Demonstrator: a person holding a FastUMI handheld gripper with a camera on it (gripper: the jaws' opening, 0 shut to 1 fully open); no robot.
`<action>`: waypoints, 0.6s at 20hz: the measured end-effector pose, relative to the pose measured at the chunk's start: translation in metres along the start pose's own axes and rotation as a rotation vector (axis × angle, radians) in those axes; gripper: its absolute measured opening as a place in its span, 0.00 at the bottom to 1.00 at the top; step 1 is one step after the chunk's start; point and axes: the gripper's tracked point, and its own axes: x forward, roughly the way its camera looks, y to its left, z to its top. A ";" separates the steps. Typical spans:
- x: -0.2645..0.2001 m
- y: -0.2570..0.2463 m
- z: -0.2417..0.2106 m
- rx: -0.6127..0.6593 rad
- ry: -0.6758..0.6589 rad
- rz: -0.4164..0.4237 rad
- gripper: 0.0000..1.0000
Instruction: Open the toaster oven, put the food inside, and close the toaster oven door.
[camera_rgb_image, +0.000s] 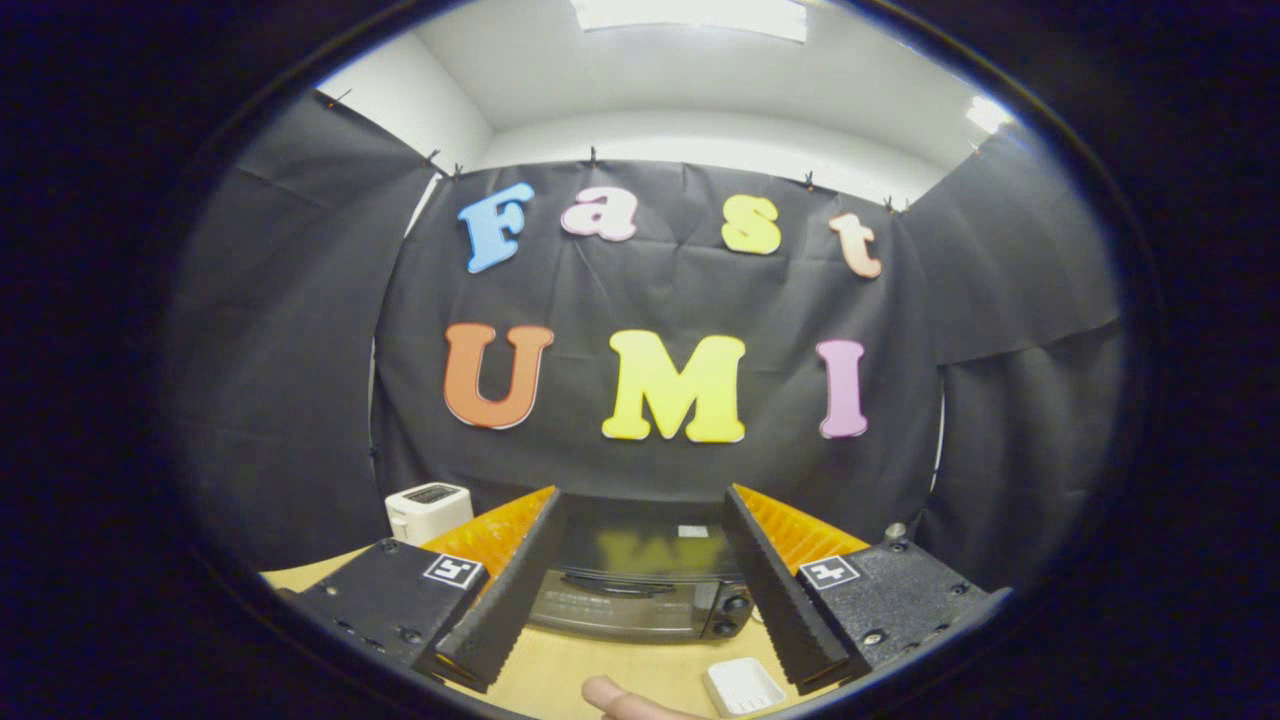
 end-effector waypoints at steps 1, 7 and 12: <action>-0.018 -0.008 0.009 0.003 -0.011 -0.010 1.00; -0.087 -0.036 0.008 0.002 0.027 -0.009 1.00; -0.120 -0.049 -0.030 0.009 0.060 -0.027 1.00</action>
